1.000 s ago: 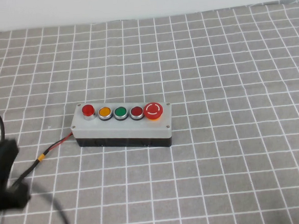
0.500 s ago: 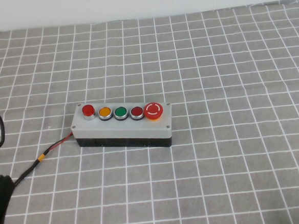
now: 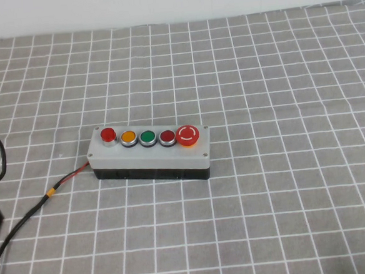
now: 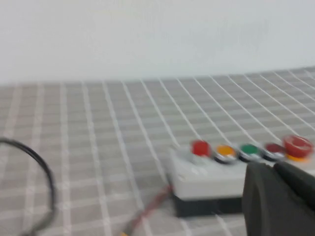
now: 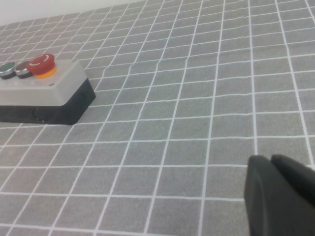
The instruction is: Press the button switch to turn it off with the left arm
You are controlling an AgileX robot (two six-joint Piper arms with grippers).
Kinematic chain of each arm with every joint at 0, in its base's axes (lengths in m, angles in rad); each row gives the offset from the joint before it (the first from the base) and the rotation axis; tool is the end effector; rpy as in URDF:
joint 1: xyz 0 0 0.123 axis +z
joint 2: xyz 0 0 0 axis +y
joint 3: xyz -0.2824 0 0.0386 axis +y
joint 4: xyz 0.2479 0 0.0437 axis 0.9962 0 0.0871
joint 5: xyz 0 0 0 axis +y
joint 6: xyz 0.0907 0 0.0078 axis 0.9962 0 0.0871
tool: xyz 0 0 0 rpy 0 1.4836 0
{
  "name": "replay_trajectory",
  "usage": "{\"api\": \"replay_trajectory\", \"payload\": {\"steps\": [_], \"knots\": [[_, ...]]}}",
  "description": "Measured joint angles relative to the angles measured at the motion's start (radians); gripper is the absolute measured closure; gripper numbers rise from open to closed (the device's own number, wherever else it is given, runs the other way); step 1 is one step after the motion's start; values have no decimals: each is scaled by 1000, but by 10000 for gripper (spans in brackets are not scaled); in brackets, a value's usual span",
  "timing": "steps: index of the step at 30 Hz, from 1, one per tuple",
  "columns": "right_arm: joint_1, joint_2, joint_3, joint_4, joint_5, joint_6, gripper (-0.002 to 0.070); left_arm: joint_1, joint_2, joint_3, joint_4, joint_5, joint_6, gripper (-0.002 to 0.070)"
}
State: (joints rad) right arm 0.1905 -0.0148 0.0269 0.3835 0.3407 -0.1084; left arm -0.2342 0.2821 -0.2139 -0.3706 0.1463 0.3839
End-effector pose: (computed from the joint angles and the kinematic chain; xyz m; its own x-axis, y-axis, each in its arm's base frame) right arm 0.0500 0.0213 0.1763 -0.3056 0.1959 -0.9318 -0.2376 0.9319 0.2739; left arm 0.0768 -0.0233 0.2546 -0.1092 0.0434 -0.9931 0.2846 0.9586 0.0106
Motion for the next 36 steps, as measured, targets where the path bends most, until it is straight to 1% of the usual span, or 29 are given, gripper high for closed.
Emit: {"api": "replay_trajectory", "payload": {"steps": [2, 6, 9, 12, 14, 18, 29, 31, 36], "knots": [[0, 0, 0, 0, 0, 0, 694, 0, -25, 38, 67, -79, -22, 678], [0, 0, 0, 0, 0, 0, 694, 0, -115, 130, 196, -222, -111, 678], [0, 0, 0, 0, 0, 0, 694, 2, -180, 199, 259, -262, -144, 678], [0, 0, 0, 0, 0, 0, 694, 20, -228, 235, 298, -260, -171, 678], [0, 0, 0, 0, 0, 0, 694, 42, -255, 239, 308, -233, -180, 678], [0, 0, 0, 0, 0, 0, 694, 84, -289, 239, 313, -125, -191, 678], [0, 0, 0, 0, 0, 0, 694, 92, -293, 239, 340, 209, -291, 678], [0, 0, 0, 0, 0, 0, 694, 92, -293, 239, 340, 237, -294, 678], [0, 0, 0, 0, 0, 0, 694, 92, -293, 239, 340, 241, -294, 678]]}}
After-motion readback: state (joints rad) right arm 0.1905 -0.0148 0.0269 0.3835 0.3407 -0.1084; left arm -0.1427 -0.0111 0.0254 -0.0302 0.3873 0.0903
